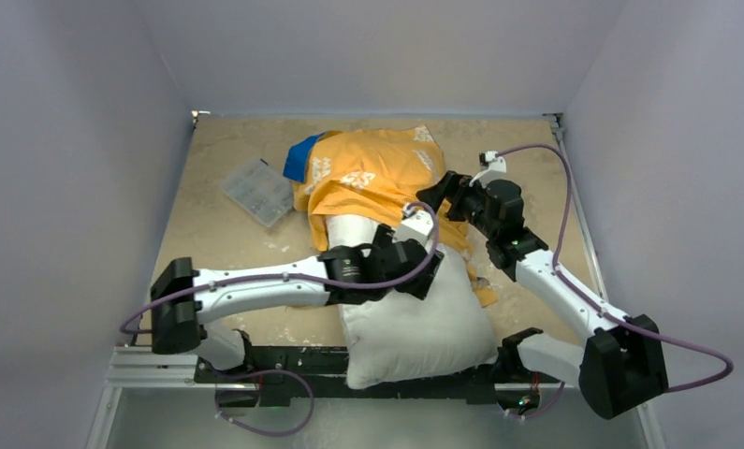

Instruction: Remove the pillowcase from the pillow

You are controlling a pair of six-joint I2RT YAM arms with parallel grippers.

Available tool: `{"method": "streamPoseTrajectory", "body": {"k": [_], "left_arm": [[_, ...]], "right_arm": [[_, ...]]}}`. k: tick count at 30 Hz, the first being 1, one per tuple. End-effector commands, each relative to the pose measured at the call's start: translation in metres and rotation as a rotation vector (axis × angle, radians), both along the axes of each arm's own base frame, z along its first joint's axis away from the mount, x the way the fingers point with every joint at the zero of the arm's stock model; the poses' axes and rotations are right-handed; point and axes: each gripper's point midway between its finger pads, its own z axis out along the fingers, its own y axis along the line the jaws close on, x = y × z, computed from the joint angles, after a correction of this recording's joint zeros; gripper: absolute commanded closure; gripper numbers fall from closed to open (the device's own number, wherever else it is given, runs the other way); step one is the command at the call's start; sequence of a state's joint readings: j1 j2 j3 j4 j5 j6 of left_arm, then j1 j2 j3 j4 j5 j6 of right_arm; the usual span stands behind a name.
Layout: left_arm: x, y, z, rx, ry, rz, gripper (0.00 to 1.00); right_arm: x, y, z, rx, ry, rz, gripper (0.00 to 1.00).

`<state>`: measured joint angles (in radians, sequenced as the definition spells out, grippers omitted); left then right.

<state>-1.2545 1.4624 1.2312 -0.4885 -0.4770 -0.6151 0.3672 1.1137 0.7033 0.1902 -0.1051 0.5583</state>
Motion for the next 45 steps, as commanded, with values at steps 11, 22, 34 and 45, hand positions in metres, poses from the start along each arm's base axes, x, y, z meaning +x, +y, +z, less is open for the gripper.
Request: {"method": "streamPoseTrajectory", "body": {"k": [11,22,34,45], "left_arm": [[0.018,0.05,-0.102,0.36,-0.019,0.167,0.71],[0.011,0.103,-0.091,0.231,0.03,0.216,1.0],[0.004,0.112,-0.036,0.059,0.02,0.175,1.0],[-0.009,0.125,-0.012,-0.035,0.015,0.133,1.0]], "right_arm": [[-0.003,0.013,-0.01,-0.011,-0.041,0.119,0.14],[-0.006,0.024,-0.018,-0.043,-0.059,0.212,0.34],[0.021,0.016,0.024,-0.009,-0.12,0.094,1.0],[0.082,-0.016,0.103,-0.013,-0.243,-0.103,1.0]]}}
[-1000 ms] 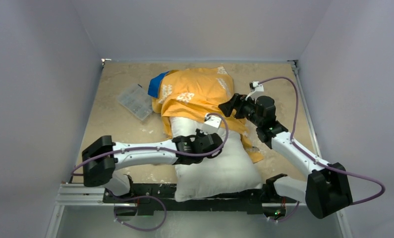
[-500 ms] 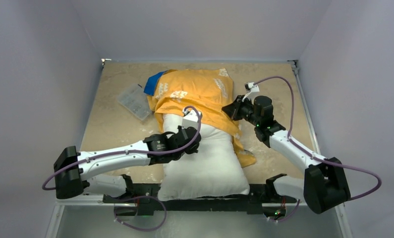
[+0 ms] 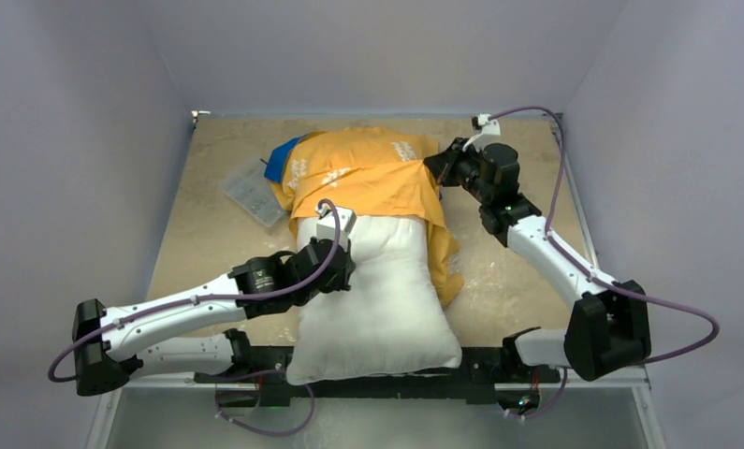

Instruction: Remove the pillowcase from the pillow

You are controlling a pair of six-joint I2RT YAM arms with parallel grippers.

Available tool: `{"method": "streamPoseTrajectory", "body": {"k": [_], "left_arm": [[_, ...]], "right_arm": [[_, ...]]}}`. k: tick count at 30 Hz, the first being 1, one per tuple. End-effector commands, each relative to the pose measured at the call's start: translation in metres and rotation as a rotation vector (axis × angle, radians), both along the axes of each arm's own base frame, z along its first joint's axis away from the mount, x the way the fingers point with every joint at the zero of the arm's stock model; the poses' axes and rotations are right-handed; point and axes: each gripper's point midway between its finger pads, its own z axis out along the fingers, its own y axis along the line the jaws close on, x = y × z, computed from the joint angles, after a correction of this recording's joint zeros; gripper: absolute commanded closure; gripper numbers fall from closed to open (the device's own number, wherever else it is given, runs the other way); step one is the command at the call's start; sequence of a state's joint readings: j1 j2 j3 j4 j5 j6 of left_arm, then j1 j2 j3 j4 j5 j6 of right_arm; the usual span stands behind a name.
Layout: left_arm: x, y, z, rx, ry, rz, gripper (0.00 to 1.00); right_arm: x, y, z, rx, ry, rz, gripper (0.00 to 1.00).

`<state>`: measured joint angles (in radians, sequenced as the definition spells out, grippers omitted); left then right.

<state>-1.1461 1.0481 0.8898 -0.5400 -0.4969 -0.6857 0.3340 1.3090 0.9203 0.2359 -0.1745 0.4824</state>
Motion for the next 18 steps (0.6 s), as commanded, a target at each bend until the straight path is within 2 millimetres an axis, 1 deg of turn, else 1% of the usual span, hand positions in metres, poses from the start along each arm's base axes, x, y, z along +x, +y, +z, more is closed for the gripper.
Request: {"method": "streamPoseTrajectory", "body": {"k": [1,2,3,4,7,9,11,13,14,16,18], "left_arm": [[-0.008,0.013,0.001,0.015,0.0,-0.036,1.0],[-0.01,0.015,0.006,0.0,-0.009,-0.042,1.0],[-0.01,0.016,0.009,-0.009,-0.013,-0.043,1.0],[-0.011,0.018,0.011,-0.015,-0.017,-0.042,1.0],[-0.012,0.028,0.014,-0.012,-0.025,-0.024,1.0],[-0.013,0.032,0.015,-0.014,-0.027,-0.016,1.0],[-0.014,0.035,0.017,-0.022,-0.03,-0.013,1.0],[-0.014,0.034,0.018,-0.029,-0.032,-0.012,1.0],[-0.013,0.033,0.019,-0.033,-0.034,-0.012,1.0],[-0.012,0.03,0.018,-0.035,-0.034,-0.012,1.0],[-0.011,0.027,0.017,-0.034,-0.032,-0.015,1.0]], "right_arm": [[0.037,-0.038,0.068,0.018,-0.153,-0.179,1.0],[0.047,-0.051,0.073,0.013,-0.158,-0.218,1.0],[0.052,-0.058,0.078,0.015,-0.165,-0.239,1.0],[0.058,-0.071,0.082,0.019,-0.171,-0.271,1.0],[0.065,-0.098,0.103,0.046,-0.215,-0.332,1.0],[0.066,-0.109,0.119,0.052,-0.251,-0.34,1.0],[0.066,-0.106,0.129,0.03,-0.272,-0.298,1.0],[0.065,-0.093,0.124,-0.012,-0.263,-0.213,1.0],[0.064,-0.088,0.118,-0.033,-0.249,-0.182,0.95],[0.049,-0.067,0.097,-0.038,-0.218,-0.077,0.78],[0.028,-0.047,0.079,-0.04,-0.206,-0.003,0.56]]}}
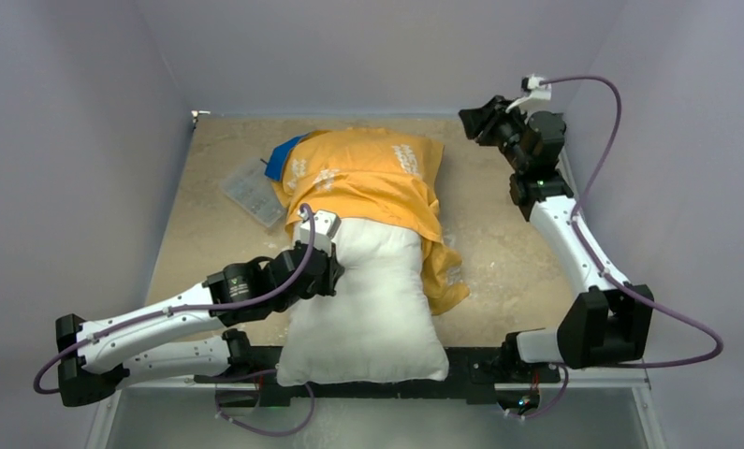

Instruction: Remove the pillowcase from the pillow

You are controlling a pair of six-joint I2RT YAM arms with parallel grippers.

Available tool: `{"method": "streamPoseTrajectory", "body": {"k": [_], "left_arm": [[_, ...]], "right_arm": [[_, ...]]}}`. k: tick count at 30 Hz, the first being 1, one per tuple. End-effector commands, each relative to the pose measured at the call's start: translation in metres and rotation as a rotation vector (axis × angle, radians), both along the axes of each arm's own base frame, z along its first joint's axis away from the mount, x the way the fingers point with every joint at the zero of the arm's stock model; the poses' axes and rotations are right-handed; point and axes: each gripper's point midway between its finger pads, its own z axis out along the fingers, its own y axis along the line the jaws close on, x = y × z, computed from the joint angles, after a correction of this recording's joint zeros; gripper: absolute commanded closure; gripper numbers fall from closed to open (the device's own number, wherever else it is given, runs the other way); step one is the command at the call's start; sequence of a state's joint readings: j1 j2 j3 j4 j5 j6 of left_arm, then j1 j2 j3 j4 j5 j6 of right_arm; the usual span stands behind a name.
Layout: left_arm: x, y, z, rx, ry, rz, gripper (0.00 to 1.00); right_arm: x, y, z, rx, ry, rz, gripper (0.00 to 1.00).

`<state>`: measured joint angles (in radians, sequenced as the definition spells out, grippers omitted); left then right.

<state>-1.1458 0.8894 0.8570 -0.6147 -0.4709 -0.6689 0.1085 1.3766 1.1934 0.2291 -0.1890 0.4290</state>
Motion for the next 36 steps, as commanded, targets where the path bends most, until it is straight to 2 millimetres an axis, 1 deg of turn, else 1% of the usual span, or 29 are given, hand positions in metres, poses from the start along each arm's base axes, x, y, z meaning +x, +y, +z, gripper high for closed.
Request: {"method": "streamPoseTrajectory", "body": {"k": [1,4,6,7,8,9,10,12,13,14,15,16,19,20,21,23,25,27,29,30,31,32,33,34,36], "left_arm": [[0.005,0.0,0.0,0.011,-0.017,0.01,1.0],[0.006,-0.004,0.001,0.016,-0.017,0.005,1.0],[0.007,-0.006,0.001,0.013,-0.022,0.004,1.0],[0.007,-0.006,0.001,0.011,-0.022,0.003,1.0],[0.008,-0.007,0.002,0.008,-0.023,0.002,1.0],[0.008,-0.008,0.002,0.004,-0.022,0.0,1.0],[0.008,-0.009,0.002,0.002,-0.022,-0.001,1.0],[0.008,-0.01,0.003,0.0,-0.02,-0.005,1.0],[0.007,-0.01,0.003,0.0,-0.019,-0.006,1.0],[0.007,-0.01,0.004,-0.001,-0.019,-0.006,1.0],[0.007,-0.009,0.005,0.001,-0.02,-0.003,1.0],[0.007,-0.006,0.006,0.003,-0.021,0.001,1.0],[0.005,-0.002,0.011,-0.007,-0.024,0.002,1.0],[0.004,-0.001,0.013,-0.01,-0.027,-0.001,1.0],[0.003,0.0,0.015,-0.014,-0.029,-0.005,1.0],[0.002,0.003,0.018,-0.014,-0.035,-0.007,1.0],[0.002,0.009,0.02,-0.012,-0.044,0.002,1.0],[0.003,0.016,0.021,-0.008,-0.059,0.025,1.0],[0.005,0.024,0.021,0.003,-0.073,0.052,1.0],[0.005,0.026,0.02,0.006,-0.074,0.058,1.0],[0.005,0.027,0.019,0.008,-0.074,0.059,1.0],[0.005,0.028,0.018,0.01,-0.073,0.06,1.0],[0.005,0.028,0.018,0.011,-0.073,0.059,1.0],[0.005,0.028,0.017,0.012,-0.071,0.057,1.0],[0.005,0.028,0.016,0.013,-0.073,0.06,1.0]], "right_arm": [[-0.048,0.049,-0.025,-0.056,0.007,0.221,0.46],[-0.073,0.063,-0.046,-0.062,0.035,0.265,0.24],[-0.084,0.069,-0.061,-0.073,0.061,0.291,0.18],[-0.09,0.076,-0.074,-0.082,0.084,0.317,0.16],[-0.094,0.081,-0.081,-0.086,0.097,0.332,0.15],[-0.099,0.089,-0.093,-0.091,0.122,0.357,0.14],[-0.102,0.095,-0.102,-0.092,0.138,0.375,0.13],[-0.105,0.106,-0.118,-0.09,0.168,0.404,0.13],[-0.105,0.11,-0.125,-0.089,0.182,0.417,0.15],[-0.104,0.113,-0.132,-0.089,0.195,0.429,0.2],[-0.102,0.116,-0.137,-0.089,0.202,0.44,0.27],[-0.099,0.117,-0.142,-0.091,0.212,0.442,0.37],[-0.094,0.12,-0.143,-0.09,0.214,0.448,0.84],[-0.088,0.117,-0.14,-0.088,0.212,0.418,0.97],[-0.08,0.11,-0.135,-0.086,0.209,0.364,1.0],[-0.063,0.089,-0.121,-0.086,0.193,0.255,1.0],[-0.046,0.057,-0.098,-0.075,0.162,0.148,1.0],[-0.035,0.025,-0.068,-0.051,0.11,0.035,1.0],[-0.032,-0.001,-0.035,-0.024,0.043,-0.058,1.0],[-0.032,-0.012,-0.019,-0.013,0.009,-0.093,1.0],[-0.032,-0.019,-0.001,-0.003,-0.028,-0.118,1.0],[-0.032,-0.025,0.009,0.004,-0.047,-0.136,1.0],[-0.033,-0.028,0.023,0.013,-0.074,-0.147,1.0],[-0.033,-0.031,0.033,0.02,-0.092,-0.156,1.0],[-0.032,-0.037,0.046,0.038,-0.114,-0.185,1.0]]}}
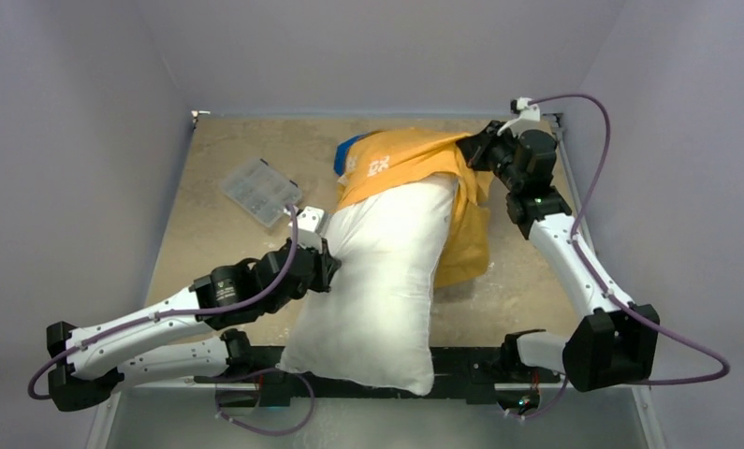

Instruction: Remove the pillowcase from the pillow

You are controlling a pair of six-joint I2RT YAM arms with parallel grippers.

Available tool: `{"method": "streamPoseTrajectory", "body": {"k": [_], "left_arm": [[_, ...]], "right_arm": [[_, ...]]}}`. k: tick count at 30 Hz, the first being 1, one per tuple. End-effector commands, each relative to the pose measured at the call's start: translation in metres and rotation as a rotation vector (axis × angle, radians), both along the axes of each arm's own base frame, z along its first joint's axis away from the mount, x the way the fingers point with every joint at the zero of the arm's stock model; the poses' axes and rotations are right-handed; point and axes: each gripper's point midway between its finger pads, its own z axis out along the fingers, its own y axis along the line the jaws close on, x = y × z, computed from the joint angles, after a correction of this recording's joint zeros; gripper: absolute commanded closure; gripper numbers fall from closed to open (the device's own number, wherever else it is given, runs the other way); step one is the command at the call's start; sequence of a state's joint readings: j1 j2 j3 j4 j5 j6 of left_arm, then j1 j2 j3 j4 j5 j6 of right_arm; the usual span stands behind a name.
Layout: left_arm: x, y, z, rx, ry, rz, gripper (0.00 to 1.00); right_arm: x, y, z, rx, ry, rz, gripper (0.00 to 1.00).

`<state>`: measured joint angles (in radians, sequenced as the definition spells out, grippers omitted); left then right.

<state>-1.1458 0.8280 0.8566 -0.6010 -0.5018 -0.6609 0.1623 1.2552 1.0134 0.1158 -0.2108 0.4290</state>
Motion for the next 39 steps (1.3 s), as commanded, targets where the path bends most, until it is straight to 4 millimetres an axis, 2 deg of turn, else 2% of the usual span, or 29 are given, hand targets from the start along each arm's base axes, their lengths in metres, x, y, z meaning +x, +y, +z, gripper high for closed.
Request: {"method": "streamPoseTrajectory", "body": {"k": [1,3,5,8,11,13,16,19,22,28,29,31,35,39], "left_arm": [[0.003,0.023,-0.001,0.069,-0.025,0.047,1.0],[0.006,0.03,0.0,0.087,-0.038,0.081,1.0],[0.013,0.041,0.002,0.12,-0.06,0.142,1.0],[0.024,0.052,0.008,0.188,-0.091,0.221,1.0],[0.033,0.039,0.021,0.194,-0.13,0.212,1.0],[0.042,0.033,0.029,0.208,-0.162,0.225,1.0],[0.065,0.041,0.042,0.256,-0.209,0.321,1.0],[0.093,0.052,0.045,0.3,-0.197,0.414,1.0],[0.108,0.041,0.048,0.254,-0.171,0.401,0.98],[0.103,0.002,0.07,0.113,-0.139,0.249,0.53],[0.099,-0.007,0.071,0.093,-0.125,0.202,0.45],[0.09,-0.026,0.068,0.059,-0.084,0.104,0.34],[0.073,-0.056,0.041,0.052,-0.013,-0.008,0.27],[0.076,-0.07,-0.004,0.153,0.027,-0.01,0.25]], "right_arm": [[0.014,-0.061,0.114,0.057,-0.295,-0.272,1.0],[0.011,-0.062,0.12,0.068,-0.312,-0.268,1.0],[0.01,-0.057,0.113,0.069,-0.301,-0.239,1.0],[0.006,-0.042,0.086,0.062,-0.261,-0.148,1.0],[-0.004,-0.025,0.055,0.043,-0.229,-0.042,1.0],[-0.015,-0.01,0.033,0.027,-0.183,0.059,1.0],[-0.034,0.001,0.007,0.019,-0.129,0.143,1.0],[-0.058,0.009,-0.004,0.019,-0.117,0.204,1.0],[-0.08,0.023,-0.014,0.021,-0.103,0.291,1.0],[-0.107,0.074,-0.039,0.081,-0.043,0.402,1.0],[-0.108,0.079,-0.042,0.094,-0.035,0.409,1.0],[-0.11,0.085,-0.046,0.112,-0.03,0.42,1.0],[-0.106,0.085,-0.048,0.121,-0.033,0.405,0.99],[-0.104,0.087,-0.05,0.12,-0.035,0.408,0.98]]}}
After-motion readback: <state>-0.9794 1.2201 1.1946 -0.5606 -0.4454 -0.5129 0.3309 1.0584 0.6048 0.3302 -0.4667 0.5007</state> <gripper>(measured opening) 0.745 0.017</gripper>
